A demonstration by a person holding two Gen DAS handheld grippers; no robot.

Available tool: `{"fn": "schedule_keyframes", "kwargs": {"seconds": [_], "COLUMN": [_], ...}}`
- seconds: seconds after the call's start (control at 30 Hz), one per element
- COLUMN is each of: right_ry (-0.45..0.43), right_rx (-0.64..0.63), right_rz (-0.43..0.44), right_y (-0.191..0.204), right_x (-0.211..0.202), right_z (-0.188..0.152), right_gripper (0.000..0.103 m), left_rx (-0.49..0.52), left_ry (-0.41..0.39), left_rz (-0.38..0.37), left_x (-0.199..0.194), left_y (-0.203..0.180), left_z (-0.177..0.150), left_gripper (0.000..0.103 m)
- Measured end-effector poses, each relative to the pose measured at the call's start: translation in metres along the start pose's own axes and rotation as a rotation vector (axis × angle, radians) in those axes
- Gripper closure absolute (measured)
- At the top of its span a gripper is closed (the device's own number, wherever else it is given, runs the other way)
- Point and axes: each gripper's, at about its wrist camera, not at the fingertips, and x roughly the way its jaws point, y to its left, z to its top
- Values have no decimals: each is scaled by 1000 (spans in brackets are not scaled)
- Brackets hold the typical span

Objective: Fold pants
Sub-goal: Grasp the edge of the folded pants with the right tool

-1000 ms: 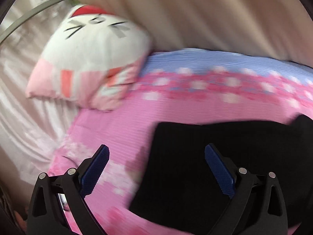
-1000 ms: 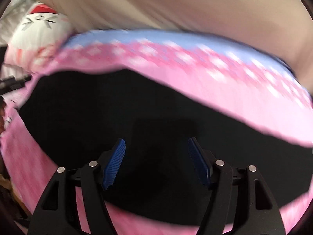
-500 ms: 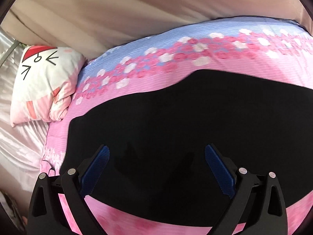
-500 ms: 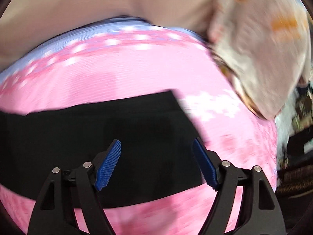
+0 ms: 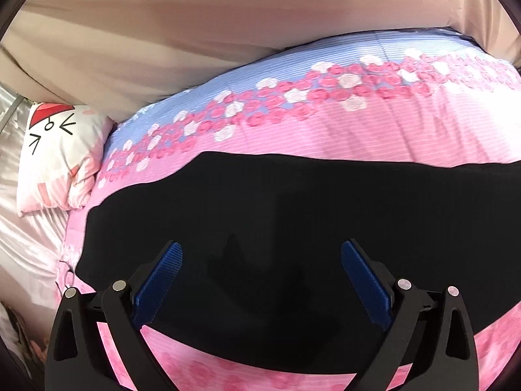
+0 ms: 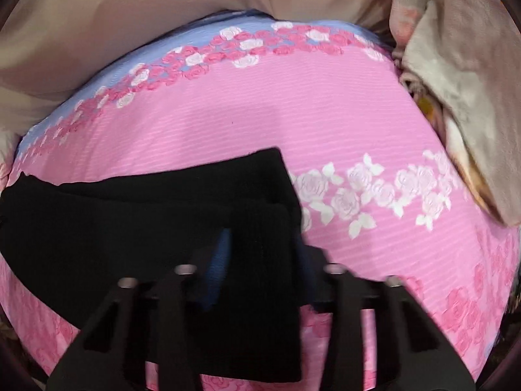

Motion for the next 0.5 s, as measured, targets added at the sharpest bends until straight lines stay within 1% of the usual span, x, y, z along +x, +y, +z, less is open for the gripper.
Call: {"fn": "schedule_keyframes", "kwargs": {"seconds": [0.03, 0.07, 0.1, 0.13, 0.17, 0.2, 0.23, 0.3, 0.37, 0.43, 0.47, 0.5], "right_ry": [-45, -73, -117, -143, -191, -214, -217, -140, -71, -14, 11, 22], "right_rx": [-30, -72, -139, -168, -208, -225, -237, -236, -221, -249, -250, -234], "right_rz": [30, 36, 36, 38, 34, 31, 22, -10, -12, -17, -28, -33], "right_y": [3, 10, 23, 29, 37, 39, 39, 27, 18, 18, 16, 12], "right_x": [-15, -27, -46, -55, -69, -74, -72, -45, -25, -18, -15, -15], "right_z": [11, 16, 25, 30, 37, 41, 44, 41, 30, 14, 5, -2], "right_gripper": [90, 91, 91, 91, 91, 91, 90, 90, 90, 90, 88, 84], "left_rx": [-5, -8, -12, -15, -18, -22, -26, -36, -36, -29, -26, -25], "left_ry": [2, 3, 1, 0, 0, 0, 2, 13, 28, 33, 33, 32], "left_rz": [4, 6, 7, 13, 18, 23, 31, 35, 43, 49, 48, 45], "left_x": [-1, -2, -4, -6, -6, -6, -6, -4, -2, -3, -4, -4], "left_y": [-4, -7, -9, -11, -12, -12, -13, -13, -16, -19, -20, -20], "left_z": [1, 2, 3, 4, 5, 5, 5, 5, 4, 1, 0, -3], "left_gripper": [6, 6, 6, 6, 6, 6, 6, 6, 6, 6, 6, 6]}}
